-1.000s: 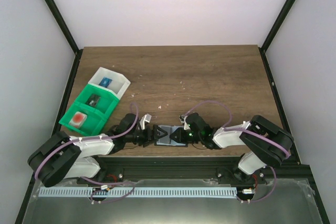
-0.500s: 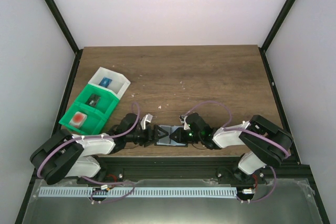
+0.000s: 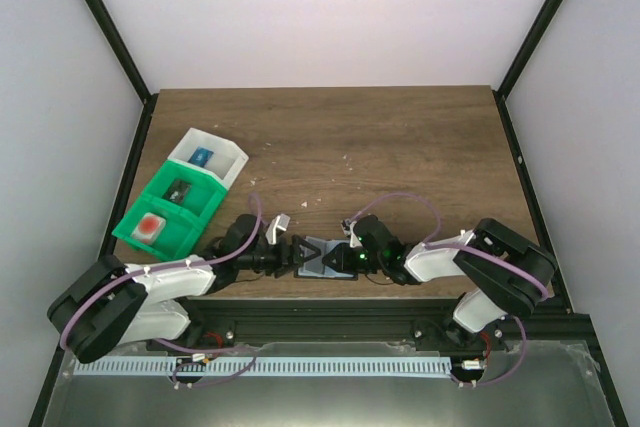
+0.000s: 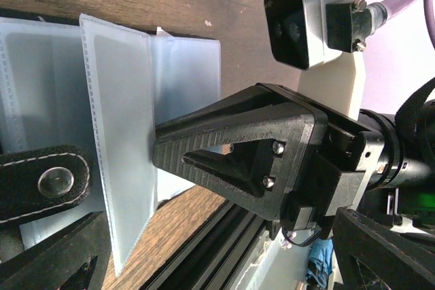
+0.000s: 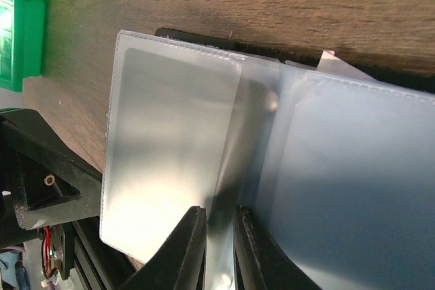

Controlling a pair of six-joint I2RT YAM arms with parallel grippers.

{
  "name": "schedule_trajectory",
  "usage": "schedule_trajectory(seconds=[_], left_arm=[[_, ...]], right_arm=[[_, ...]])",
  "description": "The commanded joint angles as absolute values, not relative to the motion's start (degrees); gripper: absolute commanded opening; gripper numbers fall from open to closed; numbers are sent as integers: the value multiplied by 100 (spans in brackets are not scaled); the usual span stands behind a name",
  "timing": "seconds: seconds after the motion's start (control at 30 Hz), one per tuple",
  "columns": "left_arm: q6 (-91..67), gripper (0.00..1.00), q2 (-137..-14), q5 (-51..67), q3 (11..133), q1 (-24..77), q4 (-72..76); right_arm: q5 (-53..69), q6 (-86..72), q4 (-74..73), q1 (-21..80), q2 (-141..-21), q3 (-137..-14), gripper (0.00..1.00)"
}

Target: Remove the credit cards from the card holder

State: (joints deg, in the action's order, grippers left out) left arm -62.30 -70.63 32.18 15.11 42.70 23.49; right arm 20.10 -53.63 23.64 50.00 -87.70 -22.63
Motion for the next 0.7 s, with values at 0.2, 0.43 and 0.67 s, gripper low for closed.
schedule_trajectory(seconds=[0.2, 0.43, 0.67], left_arm=[[-6316, 90, -7102, 3249, 1670, 4404, 2597], [-6342, 90, -7133, 3243, 1816, 4489, 2589], [-6407, 90, -7288, 3120, 1987, 4739, 2689]], right_arm=[[2063, -5376, 2251, 5045, -8901, -2170, 14], [2103, -5401, 2329, 5049, -8917, -2175, 14], [2145, -5409, 2404, 5054, -8895, -2171, 14]])
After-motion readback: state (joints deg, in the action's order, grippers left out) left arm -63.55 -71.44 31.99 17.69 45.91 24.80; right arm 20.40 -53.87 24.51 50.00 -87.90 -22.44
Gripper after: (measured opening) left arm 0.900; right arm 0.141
